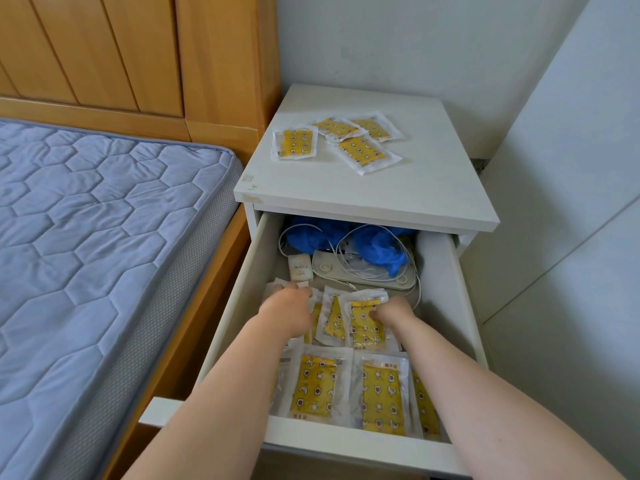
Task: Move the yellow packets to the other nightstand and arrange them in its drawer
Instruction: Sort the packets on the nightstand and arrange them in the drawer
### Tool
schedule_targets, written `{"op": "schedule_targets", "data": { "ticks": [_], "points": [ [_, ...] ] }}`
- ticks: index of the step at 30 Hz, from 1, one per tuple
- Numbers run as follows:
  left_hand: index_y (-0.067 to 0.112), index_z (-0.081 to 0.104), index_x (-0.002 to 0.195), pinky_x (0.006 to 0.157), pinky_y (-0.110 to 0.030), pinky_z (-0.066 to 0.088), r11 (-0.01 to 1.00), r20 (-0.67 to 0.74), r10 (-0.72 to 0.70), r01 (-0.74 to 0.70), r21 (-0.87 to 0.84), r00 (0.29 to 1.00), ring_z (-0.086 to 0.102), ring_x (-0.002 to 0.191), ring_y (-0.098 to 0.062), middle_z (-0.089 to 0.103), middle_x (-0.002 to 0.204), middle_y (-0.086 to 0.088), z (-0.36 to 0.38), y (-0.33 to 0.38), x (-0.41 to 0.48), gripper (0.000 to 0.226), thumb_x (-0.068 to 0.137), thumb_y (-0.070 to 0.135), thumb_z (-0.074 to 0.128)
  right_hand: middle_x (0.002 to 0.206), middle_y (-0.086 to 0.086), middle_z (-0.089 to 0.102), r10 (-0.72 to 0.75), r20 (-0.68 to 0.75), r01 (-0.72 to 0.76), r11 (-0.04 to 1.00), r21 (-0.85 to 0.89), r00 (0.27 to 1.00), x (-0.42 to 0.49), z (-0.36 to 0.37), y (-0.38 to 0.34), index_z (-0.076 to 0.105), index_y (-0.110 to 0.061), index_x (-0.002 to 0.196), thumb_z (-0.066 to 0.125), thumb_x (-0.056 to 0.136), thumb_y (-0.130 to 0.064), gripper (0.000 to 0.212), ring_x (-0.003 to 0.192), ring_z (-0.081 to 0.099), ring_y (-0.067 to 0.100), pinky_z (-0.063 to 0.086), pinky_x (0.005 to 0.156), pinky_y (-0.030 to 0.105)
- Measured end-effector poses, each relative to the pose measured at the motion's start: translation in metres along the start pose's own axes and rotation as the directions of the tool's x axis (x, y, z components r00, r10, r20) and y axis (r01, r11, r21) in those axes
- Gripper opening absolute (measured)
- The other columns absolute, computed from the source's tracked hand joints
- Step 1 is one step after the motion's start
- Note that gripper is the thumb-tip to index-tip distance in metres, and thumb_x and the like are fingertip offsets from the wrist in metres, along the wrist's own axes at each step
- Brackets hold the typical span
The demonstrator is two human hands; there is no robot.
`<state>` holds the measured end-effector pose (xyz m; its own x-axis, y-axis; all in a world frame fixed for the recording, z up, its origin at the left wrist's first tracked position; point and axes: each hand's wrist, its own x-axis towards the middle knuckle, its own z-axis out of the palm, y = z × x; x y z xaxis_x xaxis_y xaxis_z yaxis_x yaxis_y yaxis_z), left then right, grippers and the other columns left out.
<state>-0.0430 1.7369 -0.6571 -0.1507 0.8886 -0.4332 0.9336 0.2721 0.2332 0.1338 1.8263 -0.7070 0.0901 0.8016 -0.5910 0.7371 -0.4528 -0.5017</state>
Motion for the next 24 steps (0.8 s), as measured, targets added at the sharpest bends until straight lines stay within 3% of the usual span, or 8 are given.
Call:
{"op": "schedule_targets", "data": {
  "ticks": [4, 7, 12, 17, 19, 22, 24],
  "points": [
    [0.02, 0.021, 0.15, 0.112, -0.042, 0.028, 0.999, 0.041, -0.033, 0.032, 0.011, 0.999, 0.017, 0.142, -0.031, 0.021, 0.154, -0.008, 0.014, -0.001, 0.006, 0.062, 0.095, 0.015, 0.048, 0.109, 0.01, 0.062, -0.028, -0.077, 0.014, 0.985, -0.17, 0.997, -0.003, 0.001, -0.002, 0.061, -0.006, 0.106, 0.06, 0.086, -0.02, 0.025, 0.097, 0.058, 0.025, 0.049, 0.078, 0.028],
    [0.026, 0.008, 0.153, 0.115, -0.044, 0.02, 0.999, 0.016, -0.03, 0.03, 0.024, 0.999, 0.006, 0.146, -0.029, 0.005, 0.16, -0.004, 0.019, -0.001, 0.01, 0.07, 0.097, 0.022, 0.049, 0.108, 0.011, 0.062, -0.024, -0.074, 0.014, 0.99, -0.137, 0.997, -0.003, 0.001, -0.001, 0.061, -0.005, 0.105, 0.059, 0.087, -0.016, 0.021, 0.081, 0.057, 0.022, 0.045, 0.064, 0.026],
    [0.034, -0.009, 0.152, 0.117, -0.047, 0.016, 0.998, 0.014, -0.052, 0.053, -0.039, 0.999, -0.004, 0.148, -0.027, -0.007, 0.162, 0.002, 0.025, -0.007, 0.019, 0.082, 0.097, 0.022, 0.051, 0.103, 0.013, 0.064, -0.04, -0.059, 0.039, 0.999, -0.015, 0.997, -0.002, 0.003, -0.001, 0.06, 0.0, 0.113, 0.057, 0.088, -0.009, 0.027, 0.076, 0.058, 0.023, 0.043, 0.053, 0.023],
    [0.031, -0.007, 0.152, 0.117, -0.047, 0.022, 0.994, 0.03, -0.077, 0.08, -0.08, 0.997, 0.001, 0.148, -0.024, -0.001, 0.162, 0.003, 0.029, -0.013, 0.024, 0.091, 0.091, 0.013, 0.058, 0.113, 0.014, 0.064, 0.023, -0.026, -0.023, 1.0, 0.014, 0.999, -0.006, 0.005, -0.006, 0.055, 0.001, 0.121, 0.057, 0.09, -0.009, 0.032, 0.103, 0.063, 0.025, 0.052, 0.083, 0.029],
    [0.03, -0.004, 0.153, 0.117, -0.047, 0.023, 0.995, 0.022, -0.078, 0.079, -0.065, 0.997, 0.002, 0.148, -0.024, 0.002, 0.162, 0.003, 0.029, -0.013, 0.024, 0.089, 0.091, 0.016, 0.058, 0.101, 0.011, 0.065, 0.032, -0.037, -0.032, 1.0, 0.002, 0.999, -0.007, 0.004, -0.007, 0.056, 0.0, 0.12, 0.057, 0.09, -0.011, 0.032, 0.096, 0.064, 0.023, 0.051, 0.077, 0.026],
    [0.026, 0.002, 0.153, 0.117, -0.047, 0.022, 0.997, 0.039, -0.073, 0.074, -0.035, 0.997, 0.002, 0.148, -0.025, 0.002, 0.162, 0.002, 0.028, -0.012, 0.024, 0.081, 0.093, 0.019, 0.056, 0.077, 0.004, 0.057, 0.041, -0.051, -0.038, 0.998, 0.051, 0.998, -0.006, 0.005, -0.006, 0.057, -0.001, 0.12, 0.058, 0.089, -0.009, 0.032, 0.069, 0.058, 0.016, 0.046, 0.057, 0.022],
    [0.025, 0.004, 0.153, 0.117, -0.046, 0.021, 0.997, 0.045, -0.072, 0.073, -0.024, 0.996, 0.002, 0.148, -0.025, 0.002, 0.162, 0.001, 0.028, -0.012, 0.024, 0.079, 0.093, 0.02, 0.055, 0.092, 0.01, 0.064, 0.065, -0.042, -0.06, 0.991, 0.117, 0.997, -0.006, 0.005, -0.004, 0.056, 0.001, 0.12, 0.059, 0.088, -0.006, 0.033, 0.081, 0.063, 0.021, 0.053, 0.069, 0.028]
  ]
}}
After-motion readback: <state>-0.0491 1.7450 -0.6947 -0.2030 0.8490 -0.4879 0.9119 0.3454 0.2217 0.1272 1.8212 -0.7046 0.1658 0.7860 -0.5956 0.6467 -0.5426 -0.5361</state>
